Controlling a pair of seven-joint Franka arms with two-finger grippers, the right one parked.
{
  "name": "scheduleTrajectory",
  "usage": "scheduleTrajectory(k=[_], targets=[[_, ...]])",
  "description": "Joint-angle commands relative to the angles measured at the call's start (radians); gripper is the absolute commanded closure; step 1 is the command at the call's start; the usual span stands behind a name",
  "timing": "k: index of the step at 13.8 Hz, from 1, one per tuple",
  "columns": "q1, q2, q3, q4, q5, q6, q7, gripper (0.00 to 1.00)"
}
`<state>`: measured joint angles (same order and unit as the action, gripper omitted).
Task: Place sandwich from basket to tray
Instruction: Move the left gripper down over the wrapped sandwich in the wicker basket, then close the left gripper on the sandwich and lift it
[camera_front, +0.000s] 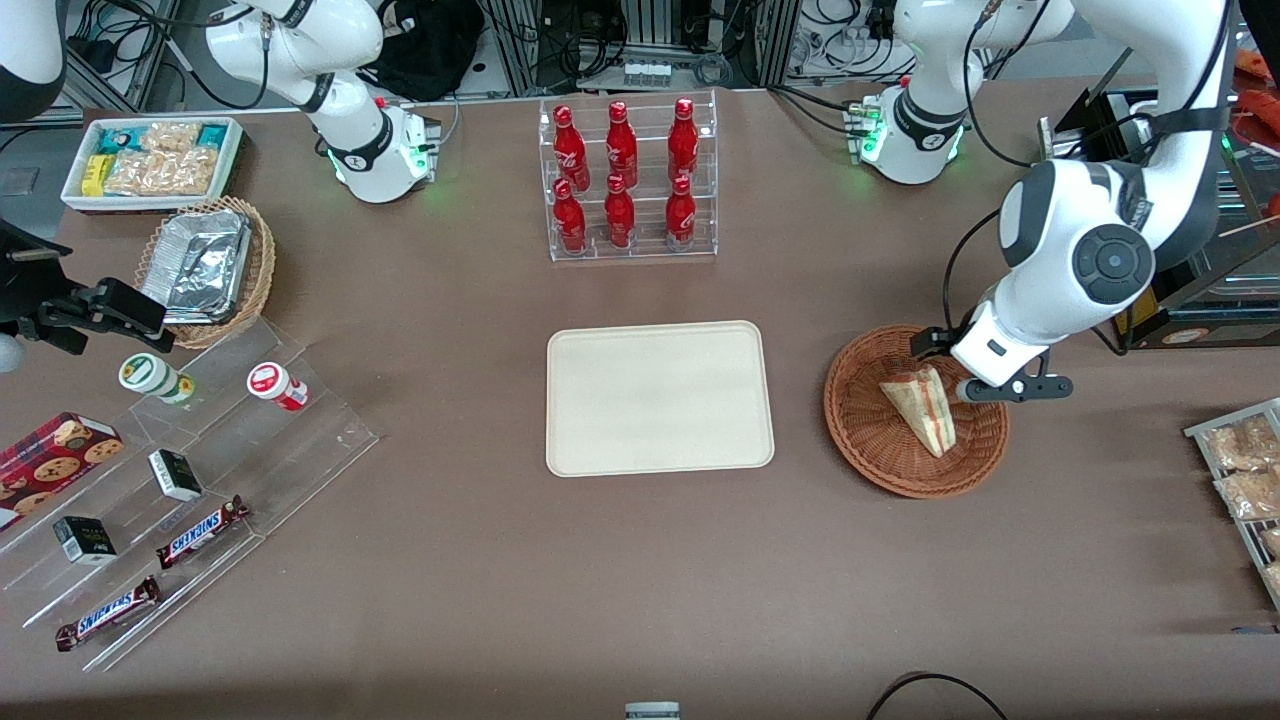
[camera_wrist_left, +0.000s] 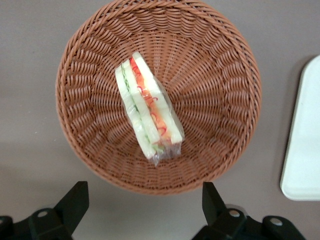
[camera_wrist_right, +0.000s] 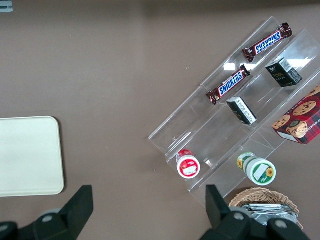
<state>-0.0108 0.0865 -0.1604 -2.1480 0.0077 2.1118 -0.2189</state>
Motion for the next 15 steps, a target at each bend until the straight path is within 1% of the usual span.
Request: scheduleTrajectory(k=[1, 5, 7, 8, 12, 15], targets=[[0.005, -0.025, -0.007, -0.079, 0.001, 0.117, -0.106, 0.00], [0.003, -0.005, -0.007, -0.102, 0.001, 0.183, -0.281, 0.00], [-0.003, 0.022, -0.007, -0.113, 0.001, 0.246, -0.461, 0.00], [-0.005, 0.035, -0.008, -0.113, 0.001, 0.261, -0.524, 0.00], [-0.008, 0.079, -0.008, -0.115, 0.001, 0.327, -0.658, 0.00], [-0.005, 0.120, -0.008, -0.112, 0.001, 0.353, -0.659, 0.00]])
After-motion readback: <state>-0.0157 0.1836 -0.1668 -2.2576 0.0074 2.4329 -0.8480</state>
